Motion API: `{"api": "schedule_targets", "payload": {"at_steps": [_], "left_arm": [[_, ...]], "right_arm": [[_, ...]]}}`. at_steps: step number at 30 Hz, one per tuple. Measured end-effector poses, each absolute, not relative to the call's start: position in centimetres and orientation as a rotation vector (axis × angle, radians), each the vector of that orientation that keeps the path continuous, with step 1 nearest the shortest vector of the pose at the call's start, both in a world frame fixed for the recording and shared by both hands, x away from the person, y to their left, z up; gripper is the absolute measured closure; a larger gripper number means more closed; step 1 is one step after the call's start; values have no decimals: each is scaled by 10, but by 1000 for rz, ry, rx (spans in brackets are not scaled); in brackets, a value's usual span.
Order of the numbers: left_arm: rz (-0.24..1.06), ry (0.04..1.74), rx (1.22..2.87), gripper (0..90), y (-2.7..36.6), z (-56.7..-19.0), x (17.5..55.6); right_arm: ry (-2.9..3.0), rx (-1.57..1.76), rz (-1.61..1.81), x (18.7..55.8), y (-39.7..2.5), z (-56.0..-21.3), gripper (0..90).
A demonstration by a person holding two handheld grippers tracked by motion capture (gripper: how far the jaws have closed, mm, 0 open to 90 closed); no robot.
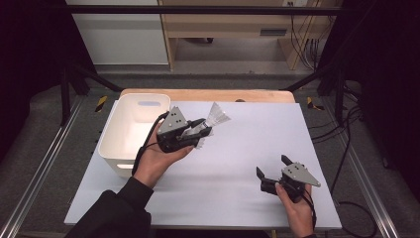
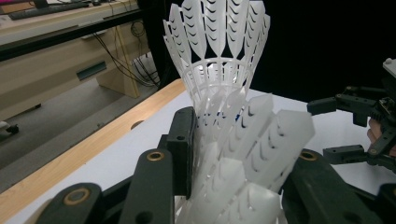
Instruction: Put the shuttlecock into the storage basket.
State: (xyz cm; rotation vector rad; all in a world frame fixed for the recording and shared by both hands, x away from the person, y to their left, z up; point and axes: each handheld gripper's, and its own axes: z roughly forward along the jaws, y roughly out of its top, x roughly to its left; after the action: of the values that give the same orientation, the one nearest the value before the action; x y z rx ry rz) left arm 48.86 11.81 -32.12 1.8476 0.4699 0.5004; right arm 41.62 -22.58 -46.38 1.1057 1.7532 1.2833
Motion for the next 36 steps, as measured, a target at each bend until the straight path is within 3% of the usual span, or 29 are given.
{"api": "schedule_targets", "payload": {"at_steps": [36], "left_arm": [[608, 593, 1740, 650, 177, -282, 533]], "right_arm": [[1750, 1122, 1303, 416, -224, -464, 39]]}}
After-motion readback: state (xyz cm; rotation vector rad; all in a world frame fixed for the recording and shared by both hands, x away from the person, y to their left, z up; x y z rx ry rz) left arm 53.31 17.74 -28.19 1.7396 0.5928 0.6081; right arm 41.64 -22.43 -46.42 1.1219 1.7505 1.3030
